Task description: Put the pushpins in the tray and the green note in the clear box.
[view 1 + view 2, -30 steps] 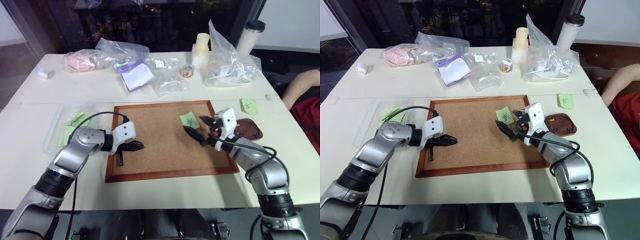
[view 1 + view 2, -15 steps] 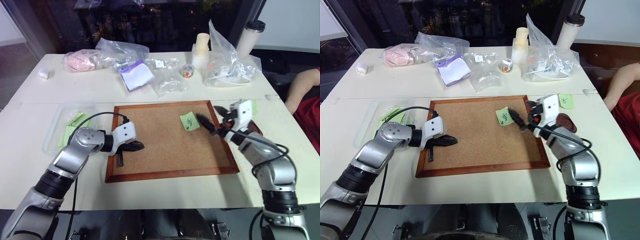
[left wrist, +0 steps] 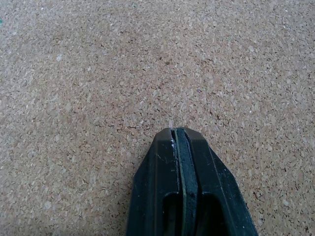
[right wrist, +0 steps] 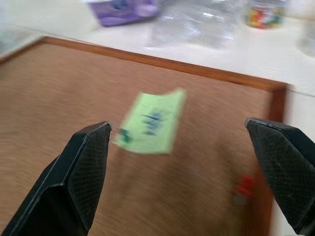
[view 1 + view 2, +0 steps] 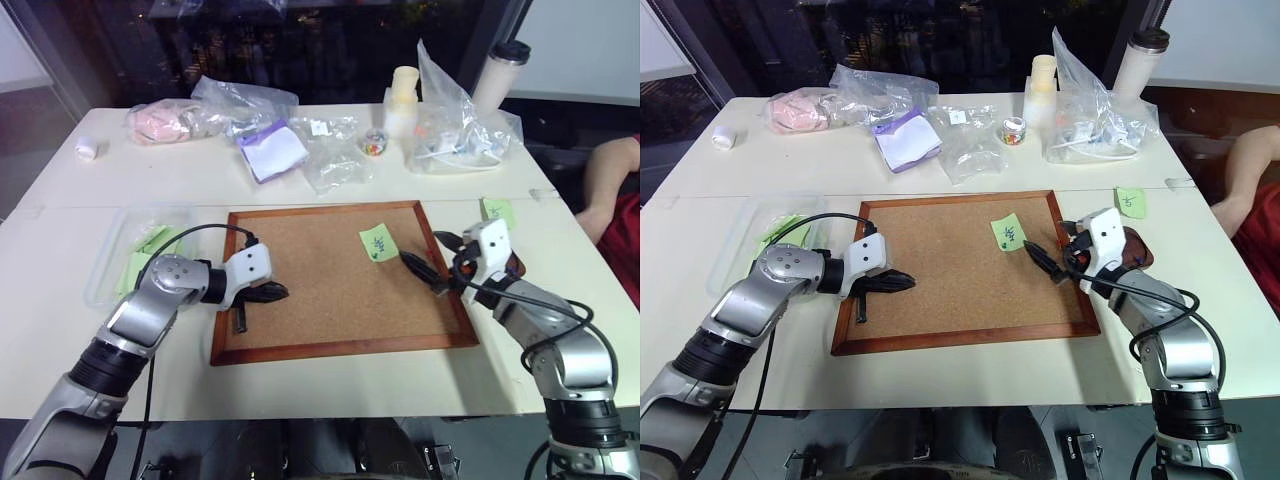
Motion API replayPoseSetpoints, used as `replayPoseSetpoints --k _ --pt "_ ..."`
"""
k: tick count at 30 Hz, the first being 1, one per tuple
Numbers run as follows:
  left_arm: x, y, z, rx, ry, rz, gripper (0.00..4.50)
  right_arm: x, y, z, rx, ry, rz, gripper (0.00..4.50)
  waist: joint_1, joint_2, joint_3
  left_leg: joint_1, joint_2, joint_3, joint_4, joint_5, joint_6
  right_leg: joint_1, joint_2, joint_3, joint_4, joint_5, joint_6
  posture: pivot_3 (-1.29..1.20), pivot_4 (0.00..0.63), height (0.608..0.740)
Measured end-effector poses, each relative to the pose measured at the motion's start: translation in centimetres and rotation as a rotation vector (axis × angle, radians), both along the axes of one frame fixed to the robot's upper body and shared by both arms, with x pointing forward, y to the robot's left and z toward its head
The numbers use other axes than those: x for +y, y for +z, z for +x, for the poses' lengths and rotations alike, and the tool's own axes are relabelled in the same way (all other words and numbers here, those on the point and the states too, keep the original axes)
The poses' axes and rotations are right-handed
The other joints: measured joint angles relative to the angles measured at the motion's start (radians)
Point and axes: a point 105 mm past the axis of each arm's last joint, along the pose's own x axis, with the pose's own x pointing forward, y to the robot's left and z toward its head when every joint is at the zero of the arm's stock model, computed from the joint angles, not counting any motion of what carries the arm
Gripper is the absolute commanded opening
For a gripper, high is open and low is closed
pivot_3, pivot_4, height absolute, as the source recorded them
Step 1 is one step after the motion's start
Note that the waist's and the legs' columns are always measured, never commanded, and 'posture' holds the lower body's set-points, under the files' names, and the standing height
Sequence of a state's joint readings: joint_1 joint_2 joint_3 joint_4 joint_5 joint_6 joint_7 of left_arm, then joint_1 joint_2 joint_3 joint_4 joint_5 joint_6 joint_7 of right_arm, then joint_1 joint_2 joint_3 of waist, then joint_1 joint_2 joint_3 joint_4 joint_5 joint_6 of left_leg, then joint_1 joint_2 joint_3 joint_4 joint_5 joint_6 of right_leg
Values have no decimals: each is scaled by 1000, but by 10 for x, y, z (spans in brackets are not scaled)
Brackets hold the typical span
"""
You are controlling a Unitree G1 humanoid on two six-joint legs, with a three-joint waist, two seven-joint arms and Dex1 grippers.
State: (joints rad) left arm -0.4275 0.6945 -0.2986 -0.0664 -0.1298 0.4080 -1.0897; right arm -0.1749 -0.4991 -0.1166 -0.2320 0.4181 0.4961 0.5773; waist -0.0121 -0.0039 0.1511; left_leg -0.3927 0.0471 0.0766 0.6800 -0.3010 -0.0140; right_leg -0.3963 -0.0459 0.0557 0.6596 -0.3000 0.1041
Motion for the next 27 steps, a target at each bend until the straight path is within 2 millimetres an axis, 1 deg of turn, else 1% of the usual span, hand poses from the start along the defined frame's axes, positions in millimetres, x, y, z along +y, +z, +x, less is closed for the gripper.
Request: replayPoseSetpoints --k 4,7,10,13,14,15,16,17,20,21,23,24,27 --pt "0 0 0 1 -1 0 0 25 -5 6 13 57 49 4459 0 0 0 0 0 0 0 0 0 0 0 0 0 0 0 0 150 734" --pt "0 0 0 -1 1 -1 0 40 -18 11 42 83 67 4459 0 0 0 0 0 0 0 0 0 0 0 0 0 0 0 0 150 734" --pt "-1 0 -1 -7 4 -3 0 45 -33 14 79 91 62 4459 0 0 0 0 0 0 0 0 0 0 0 0 0 0 0 0 150 734" --pt "1 -1 -2 -9 13 -5 0 43 -40 17 88 91 43 4459 -2 0 0 0 0 0 0 0 0 0 0 0 -1 0 0 0 150 734" --pt "1 0 -2 -10 14 -6 0 43 -40 18 83 98 35 4233 -3 0 0 0 0 0 0 0 0 0 0 0 -1 0 0 0 150 734" --pt "1 -1 -2 -11 15 -6 0 44 -40 19 81 102 27 3872 -3 0 0 0 0 0 0 0 0 0 0 0 -1 0 0 0 150 734" --pt "1 -1 -2 -11 16 -6 0 43 -41 20 80 103 24 3689 -3 0 0 0 0 0 0 0 0 0 0 0 -1 0 0 0 150 734" --pt "1 -1 -2 -10 17 -6 0 43 -42 20 78 107 17 3246 -3 0 0 0 0 0 0 0 0 0 0 0 -1 0 0 0 150 734" --pt "1 -1 -2 -10 19 -6 0 44 -43 22 74 113 1 1514 -3 0 0 0 0 0 0 0 0 0 0 0 -1 0 0 0 150 734" --pt "2 -1 -2 -10 20 -6 0 44 -43 22 69 118 -12 1112 -3 0 0 0 0 0 0 0 0 0 0 0 -1 0 0 0 150 734" --pt "2 -1 -2 -9 21 -7 0 44 -44 23 59 112 -35 69 -4 0 0 0 0 0 0 0 0 0 0 0 -1 0 0 0 150 734" --pt "2 -2 -2 -9 22 -7 0 41 -44 24 51 102 -54 28 -4 0 0 0 0 0 0 0 0 0 0 0 -1 0 0 0 150 734" --pt "3 -2 -2 -7 23 -6 0 42 -45 24 44 113 -79 28 -4 0 0 1 0 0 -1 0 0 0 0 0 -1 0 0 0 150 734"
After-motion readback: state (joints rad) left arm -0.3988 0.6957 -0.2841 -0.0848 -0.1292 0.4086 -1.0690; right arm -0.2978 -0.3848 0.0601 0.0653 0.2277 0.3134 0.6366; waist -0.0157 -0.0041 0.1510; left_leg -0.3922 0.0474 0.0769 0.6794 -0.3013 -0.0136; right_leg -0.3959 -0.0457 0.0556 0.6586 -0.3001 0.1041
